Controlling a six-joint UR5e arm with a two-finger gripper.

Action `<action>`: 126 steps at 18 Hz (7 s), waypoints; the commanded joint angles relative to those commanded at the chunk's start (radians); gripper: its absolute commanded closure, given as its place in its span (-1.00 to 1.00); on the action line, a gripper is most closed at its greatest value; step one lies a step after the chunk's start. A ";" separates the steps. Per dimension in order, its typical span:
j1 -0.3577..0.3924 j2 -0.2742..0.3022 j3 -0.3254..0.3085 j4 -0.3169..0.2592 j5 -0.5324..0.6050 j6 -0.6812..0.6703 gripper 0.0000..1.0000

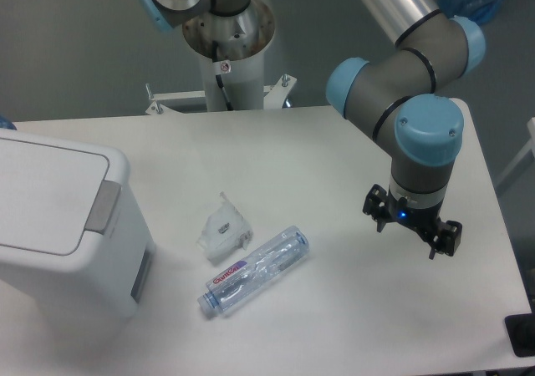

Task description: Open the trash can

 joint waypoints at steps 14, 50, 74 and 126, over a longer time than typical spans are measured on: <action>-0.005 0.020 -0.011 0.003 -0.086 -0.043 -1.00; -0.155 0.236 -0.038 0.008 -0.672 -0.770 -1.00; -0.311 0.287 -0.167 0.032 -0.655 -0.810 -1.00; -0.094 0.100 -0.068 0.184 -0.250 -0.376 -1.00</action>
